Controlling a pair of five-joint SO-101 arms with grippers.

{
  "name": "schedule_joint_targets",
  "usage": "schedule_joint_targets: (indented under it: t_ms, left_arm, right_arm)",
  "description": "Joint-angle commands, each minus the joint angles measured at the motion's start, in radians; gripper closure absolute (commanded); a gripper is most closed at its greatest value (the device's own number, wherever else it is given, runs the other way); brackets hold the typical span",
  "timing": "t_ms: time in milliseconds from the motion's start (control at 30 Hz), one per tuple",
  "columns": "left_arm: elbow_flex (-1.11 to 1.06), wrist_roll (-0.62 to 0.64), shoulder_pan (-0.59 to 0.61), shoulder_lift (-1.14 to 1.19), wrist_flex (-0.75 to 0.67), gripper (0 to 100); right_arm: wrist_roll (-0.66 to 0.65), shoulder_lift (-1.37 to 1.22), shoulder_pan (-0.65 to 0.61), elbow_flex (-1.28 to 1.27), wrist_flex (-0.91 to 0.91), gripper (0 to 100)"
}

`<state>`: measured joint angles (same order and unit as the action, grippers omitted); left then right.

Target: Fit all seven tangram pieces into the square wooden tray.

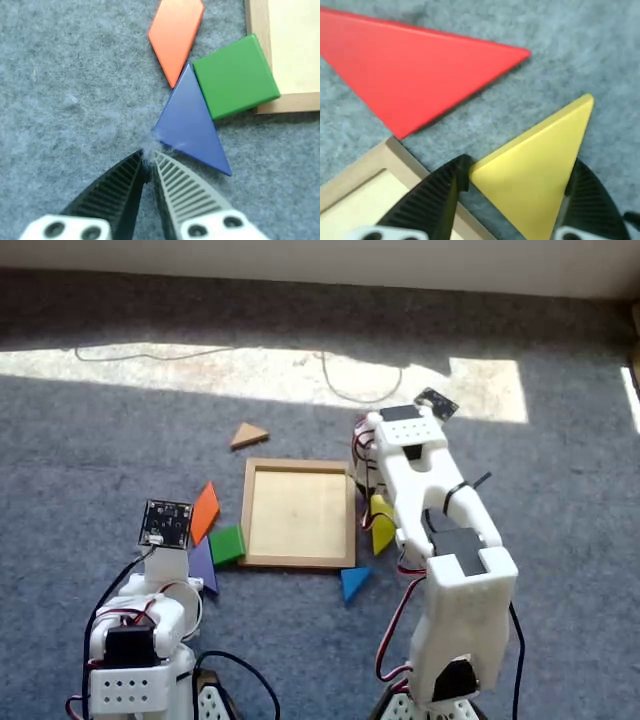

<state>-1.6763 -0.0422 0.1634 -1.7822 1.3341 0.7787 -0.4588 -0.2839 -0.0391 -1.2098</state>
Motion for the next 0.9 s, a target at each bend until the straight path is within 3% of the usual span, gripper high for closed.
schedule_joint_targets:
  t_ms: [0, 500, 700, 867]
  left_arm:
    - [-0.019, -0.002, 0.007, -0.039, 0.005, 99]
    - [-0.019, -0.002, 0.007, -0.039, 0.005, 99]
    - [-0.019, -0.002, 0.007, -0.039, 0.005, 99]
    - [-0.019, -0.002, 0.007, -0.039, 0.005, 99]
  right_arm:
    - [-0.064, -0.004, 0.031, 0.002, -0.039, 70.9]
    - [-0.087, 0.002, 0.058, 0.004, -0.081, 71.4]
    - [-0.087, -0.001, 0.061, 0.024, -0.061, 86.6]
    - [-0.087, -0.001, 0.062, 0.047, -0.062, 88.5]
